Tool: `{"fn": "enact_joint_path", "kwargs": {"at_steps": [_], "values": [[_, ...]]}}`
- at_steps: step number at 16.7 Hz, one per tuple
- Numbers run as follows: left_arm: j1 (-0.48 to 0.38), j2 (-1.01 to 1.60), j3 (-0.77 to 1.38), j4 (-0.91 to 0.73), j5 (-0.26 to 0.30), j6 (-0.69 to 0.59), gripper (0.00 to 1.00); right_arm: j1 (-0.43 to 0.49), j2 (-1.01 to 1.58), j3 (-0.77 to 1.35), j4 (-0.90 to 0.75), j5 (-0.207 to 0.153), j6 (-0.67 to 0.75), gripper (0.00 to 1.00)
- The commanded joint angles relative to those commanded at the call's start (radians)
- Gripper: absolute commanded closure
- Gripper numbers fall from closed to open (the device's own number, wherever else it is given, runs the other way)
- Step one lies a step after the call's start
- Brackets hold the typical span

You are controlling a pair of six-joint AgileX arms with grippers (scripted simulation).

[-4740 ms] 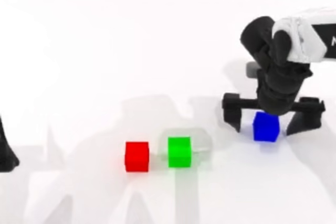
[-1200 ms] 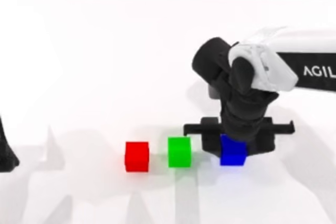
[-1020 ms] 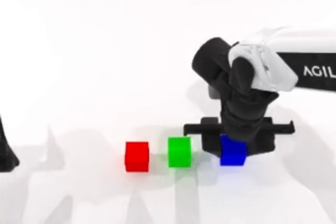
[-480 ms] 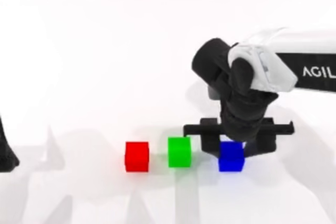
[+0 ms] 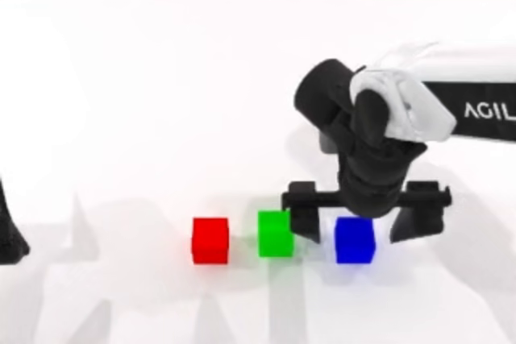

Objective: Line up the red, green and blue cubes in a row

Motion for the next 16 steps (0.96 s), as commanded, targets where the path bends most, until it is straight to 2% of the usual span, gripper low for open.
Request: {"fn": "enact_joint_path", "kwargs": {"at_steps": [7,13,16], "values": [[0.0,0.0,0.0,0.0,0.0,0.0,0.0,0.001,-0.005,0.015,-0.017,0.0,0.0,0.0],[0.0,0.0,0.0,0.0,0.0,0.0,0.0,0.007,-0.067,0.147,-0.223,0.0,0.0,0.0],[0.0,0.0,0.0,0.0,0.0,0.0,0.0,0.008,-0.085,0.174,-0.258,-0.001,-0.002,0.0]]}}
